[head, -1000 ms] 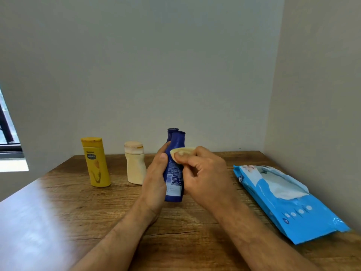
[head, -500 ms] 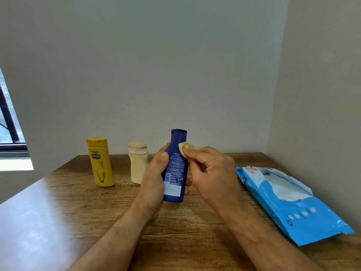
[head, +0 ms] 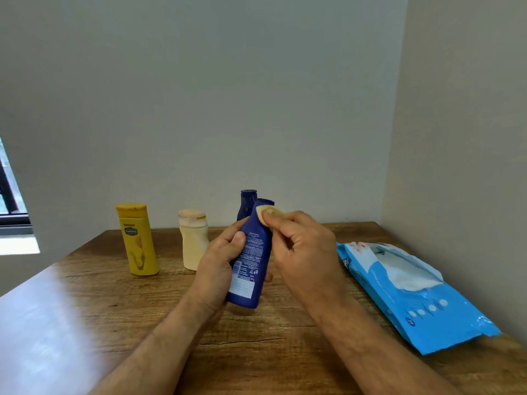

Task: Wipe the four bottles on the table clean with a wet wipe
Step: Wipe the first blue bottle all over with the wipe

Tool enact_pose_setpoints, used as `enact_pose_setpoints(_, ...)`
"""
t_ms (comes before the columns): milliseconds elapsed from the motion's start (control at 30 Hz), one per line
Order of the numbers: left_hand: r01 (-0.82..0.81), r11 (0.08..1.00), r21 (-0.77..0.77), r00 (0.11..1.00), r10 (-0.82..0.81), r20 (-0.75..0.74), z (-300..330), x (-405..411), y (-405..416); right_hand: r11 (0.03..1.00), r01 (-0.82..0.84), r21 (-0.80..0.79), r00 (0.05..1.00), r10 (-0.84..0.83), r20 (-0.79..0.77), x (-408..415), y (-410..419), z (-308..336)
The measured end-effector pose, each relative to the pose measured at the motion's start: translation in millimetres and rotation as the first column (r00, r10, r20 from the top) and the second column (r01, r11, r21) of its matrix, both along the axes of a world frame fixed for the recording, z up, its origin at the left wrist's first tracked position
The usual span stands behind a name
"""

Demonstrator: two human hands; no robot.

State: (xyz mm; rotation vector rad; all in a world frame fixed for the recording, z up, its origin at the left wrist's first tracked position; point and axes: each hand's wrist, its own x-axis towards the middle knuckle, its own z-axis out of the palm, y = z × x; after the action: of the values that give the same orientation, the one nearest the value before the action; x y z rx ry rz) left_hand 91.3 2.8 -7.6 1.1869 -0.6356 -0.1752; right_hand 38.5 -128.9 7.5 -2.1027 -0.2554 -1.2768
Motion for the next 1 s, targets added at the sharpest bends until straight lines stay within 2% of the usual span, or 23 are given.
enact_pose_setpoints(100, -0.050, 0.999, 0.003, 0.999, 0.050, 0.014, -0.8, -2.6, 2.3, 0.994, 0.008, -0.110, 0.999, -0.012, -0.035, -1.0, 2.6, -1.4)
enact_pose_setpoints(200, -0.103, 0.993, 0.058, 0.992, 0.099, 0.075, -3.7, -6.1, 2.2, 0.984, 0.034, -0.175, 0.999, -0.029, 0.029, -2.5, 2.5, -0.2)
enact_pose_setpoints(333, -0.215, 0.958, 0.191, 0.944, 0.154, 0.292, -7.3, -11.5, 0.7, 0.986, 0.036, -0.161, 0.995, -0.021, 0.095, -6.8, 3.6, 3.1)
enact_pose_setpoints(433, -0.305, 0.928, 0.215, 0.912, 0.219, 0.347, -7.0, -12.2, -2.2, 0.991, 0.008, -0.134, 0.999, -0.001, 0.047, -4.6, 2.8, 2.6)
enact_pose_setpoints(500, -0.365, 0.901, 0.234, 0.891, 0.265, 0.368, -7.7, -10.3, -2.2, 1.000, -0.024, -0.019, 1.000, 0.023, -0.013, -3.8, 2.4, 2.0)
enact_pose_setpoints(567, -0.450, 0.852, 0.267, 0.839, 0.300, 0.454, -7.8, -9.6, -1.9, 0.997, -0.029, 0.068, 0.999, 0.030, -0.017, -4.4, 3.7, 1.7)
enact_pose_setpoints(667, -0.602, 0.764, 0.232, 0.709, 0.377, 0.596, -7.2, -12.3, -3.1, 1.000, -0.019, 0.019, 0.998, 0.018, 0.068, -8.6, 12.6, 2.3)
enact_pose_setpoints(767, -0.734, 0.649, 0.201, 0.584, 0.452, 0.674, -5.1, -17.1, -5.5, 1.000, -0.004, -0.025, 0.993, 0.007, 0.116, -9.0, 20.8, 3.2)
enact_pose_setpoints(867, -0.829, 0.532, 0.175, 0.447, 0.442, 0.778, -3.0, -20.1, -7.2, 0.998, 0.041, -0.056, 0.986, -0.031, 0.164, -8.0, 21.8, 6.3)
enact_pose_setpoints(933, -0.850, 0.498, 0.172, 0.410, 0.422, 0.808, -1.7, -20.5, -7.9, 0.998, 0.059, -0.034, 0.984, -0.052, 0.170, -7.3, 18.6, 6.1)
enact_pose_setpoints(1000, -0.839, 0.511, 0.190, 0.439, 0.427, 0.791, -2.0, -20.5, -9.6, 0.996, 0.031, 0.088, 0.991, -0.042, 0.124, -6.5, 15.7, 5.2)
